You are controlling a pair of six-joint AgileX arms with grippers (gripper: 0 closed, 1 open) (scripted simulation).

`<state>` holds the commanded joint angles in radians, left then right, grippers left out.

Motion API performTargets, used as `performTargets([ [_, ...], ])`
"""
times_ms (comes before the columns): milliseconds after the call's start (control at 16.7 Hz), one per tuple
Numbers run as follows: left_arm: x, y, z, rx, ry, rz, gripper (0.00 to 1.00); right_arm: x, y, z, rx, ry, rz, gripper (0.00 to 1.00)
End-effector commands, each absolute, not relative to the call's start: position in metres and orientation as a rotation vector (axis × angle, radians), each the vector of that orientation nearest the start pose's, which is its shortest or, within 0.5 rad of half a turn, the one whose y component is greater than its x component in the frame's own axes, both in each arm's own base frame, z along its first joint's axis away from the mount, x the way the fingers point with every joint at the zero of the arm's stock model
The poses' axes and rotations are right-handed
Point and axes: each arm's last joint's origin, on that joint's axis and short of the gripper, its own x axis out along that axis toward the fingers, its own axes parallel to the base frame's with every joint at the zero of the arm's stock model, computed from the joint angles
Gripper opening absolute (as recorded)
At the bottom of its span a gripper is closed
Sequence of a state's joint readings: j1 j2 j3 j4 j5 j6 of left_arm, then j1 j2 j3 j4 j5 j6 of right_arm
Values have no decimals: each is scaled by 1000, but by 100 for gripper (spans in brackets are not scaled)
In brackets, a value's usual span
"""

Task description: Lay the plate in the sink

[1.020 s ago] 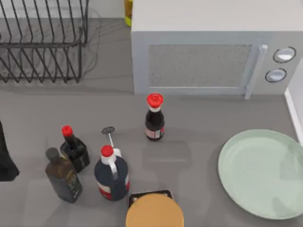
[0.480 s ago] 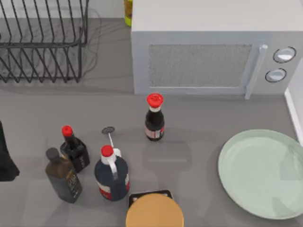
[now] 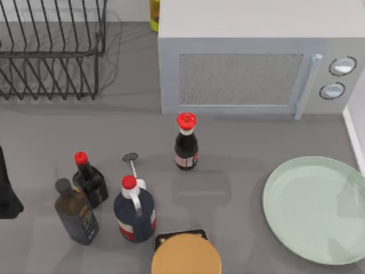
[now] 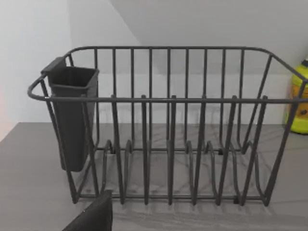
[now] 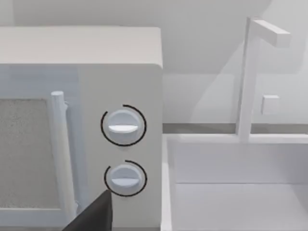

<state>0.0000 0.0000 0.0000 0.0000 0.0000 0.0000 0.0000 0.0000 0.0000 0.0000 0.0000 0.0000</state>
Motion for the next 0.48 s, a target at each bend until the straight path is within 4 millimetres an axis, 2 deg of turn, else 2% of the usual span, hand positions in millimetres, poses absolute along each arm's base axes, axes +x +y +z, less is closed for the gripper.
performTargets([
  [480,106,-1,160,0,0,0,100,106,-1,162,5,9,5,100],
])
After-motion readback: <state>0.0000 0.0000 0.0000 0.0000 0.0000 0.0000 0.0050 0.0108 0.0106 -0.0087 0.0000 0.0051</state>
